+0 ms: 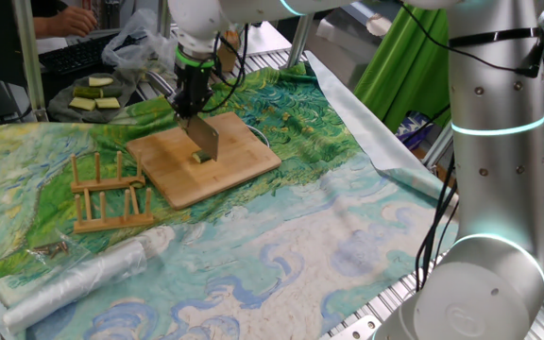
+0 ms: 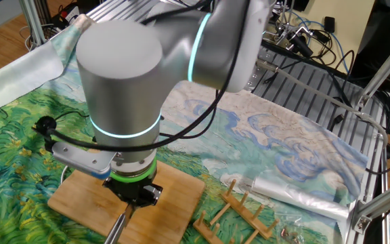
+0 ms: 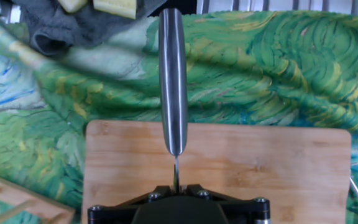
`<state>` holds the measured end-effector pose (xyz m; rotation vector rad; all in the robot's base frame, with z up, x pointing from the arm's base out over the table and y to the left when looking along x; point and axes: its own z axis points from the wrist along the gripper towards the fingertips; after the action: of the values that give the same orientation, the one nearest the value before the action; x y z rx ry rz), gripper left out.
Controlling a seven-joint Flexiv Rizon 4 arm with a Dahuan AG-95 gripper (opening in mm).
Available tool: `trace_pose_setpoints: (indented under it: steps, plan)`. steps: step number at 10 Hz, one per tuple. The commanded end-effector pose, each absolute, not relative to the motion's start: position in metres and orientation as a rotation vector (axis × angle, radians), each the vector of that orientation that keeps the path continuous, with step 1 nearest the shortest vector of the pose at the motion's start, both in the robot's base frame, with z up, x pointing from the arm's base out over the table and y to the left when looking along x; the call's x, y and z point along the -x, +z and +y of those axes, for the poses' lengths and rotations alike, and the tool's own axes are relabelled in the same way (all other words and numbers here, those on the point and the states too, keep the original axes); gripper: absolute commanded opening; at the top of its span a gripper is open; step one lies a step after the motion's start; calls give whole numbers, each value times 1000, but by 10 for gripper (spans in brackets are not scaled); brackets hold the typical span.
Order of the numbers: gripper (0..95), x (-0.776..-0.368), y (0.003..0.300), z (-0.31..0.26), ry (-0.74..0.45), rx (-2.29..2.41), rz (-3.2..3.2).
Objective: Chop the cucumber into shreds
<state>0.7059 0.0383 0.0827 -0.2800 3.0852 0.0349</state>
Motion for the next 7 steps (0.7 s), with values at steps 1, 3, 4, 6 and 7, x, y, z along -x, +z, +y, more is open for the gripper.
trace_pose_setpoints:
  steps: [1,3,4,6,7]
  plan:
    - [0,-702,80,37,35,283,3080]
    - [0,-695,75,34,43,284,3072]
    - [0,-692,72,32,45,285,3068]
    - [0,-684,68,29,52,285,3060]
    - [0,-681,67,30,51,283,3056]
